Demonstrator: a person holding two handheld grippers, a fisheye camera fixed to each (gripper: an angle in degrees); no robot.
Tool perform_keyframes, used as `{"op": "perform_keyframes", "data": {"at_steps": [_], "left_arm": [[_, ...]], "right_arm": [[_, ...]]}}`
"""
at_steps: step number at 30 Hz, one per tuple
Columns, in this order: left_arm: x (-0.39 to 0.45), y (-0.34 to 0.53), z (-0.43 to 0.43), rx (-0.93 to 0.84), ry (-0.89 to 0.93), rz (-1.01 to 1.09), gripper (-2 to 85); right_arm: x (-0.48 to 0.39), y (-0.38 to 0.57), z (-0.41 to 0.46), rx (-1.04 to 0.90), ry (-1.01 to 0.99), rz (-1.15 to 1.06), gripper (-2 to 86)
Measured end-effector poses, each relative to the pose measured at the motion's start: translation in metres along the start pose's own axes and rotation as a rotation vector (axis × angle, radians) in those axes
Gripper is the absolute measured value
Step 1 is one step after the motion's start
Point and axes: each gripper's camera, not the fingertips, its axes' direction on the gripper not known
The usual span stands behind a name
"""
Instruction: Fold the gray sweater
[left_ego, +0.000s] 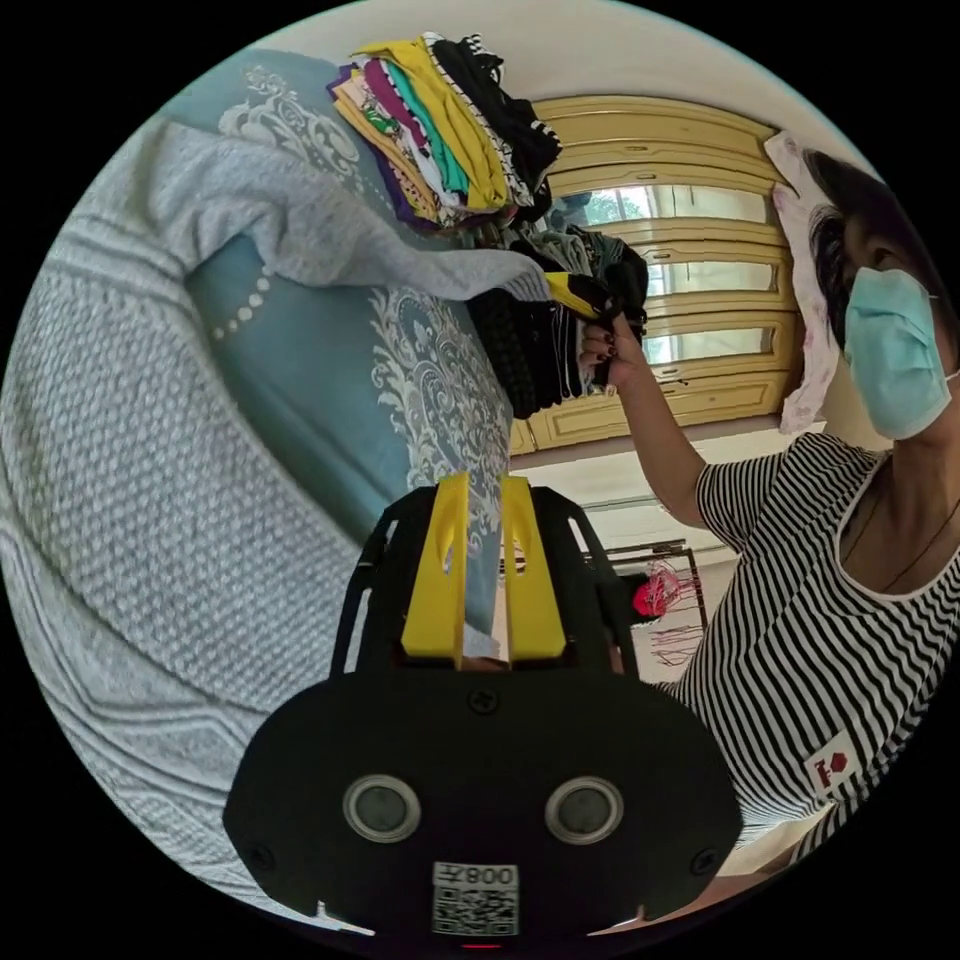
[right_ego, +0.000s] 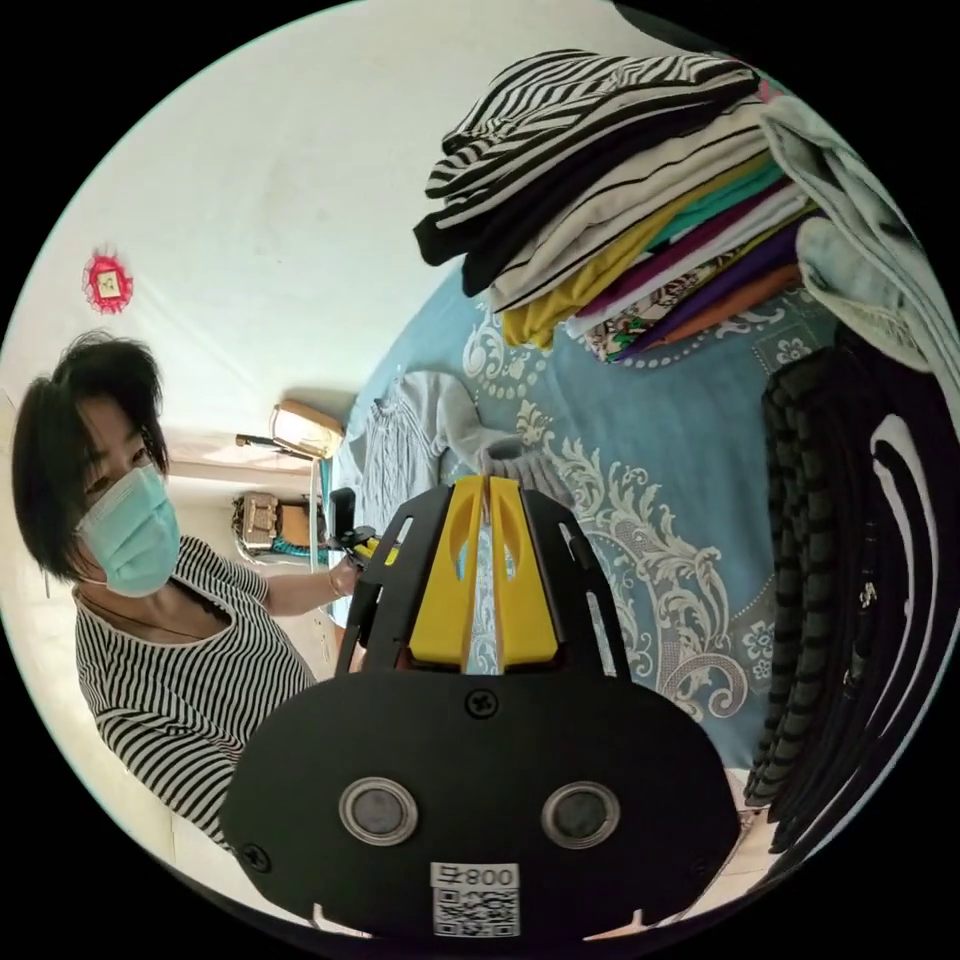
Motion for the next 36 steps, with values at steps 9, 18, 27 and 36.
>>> {"op": "perform_keyframes", "data": {"at_steps": [9,18,27,36], "left_arm": [[-0.004,-0.039,0.007,0.157,0.328,-0.11,12.3],[0.0,-0.018,0.012,0.122,0.317,-0.285,11.9],[0.028,-0.004,-0.028,0.184,0.249,-0.305,4.2],[0.073,0.007,-0.048,0.149,0.297,-0.257,3.9]], "right_arm": [[-0.027,0.061,0.077,-0.066,-0.15,-0.021,0.6],[-0.012,0.095,0.119,-0.041,-0.169,0.075,0.8],[0.046,0.093,0.099,0.011,-0.246,0.119,3.8],[0.147,0.094,0.114,0.149,-0.705,0.368,8.2]]}}
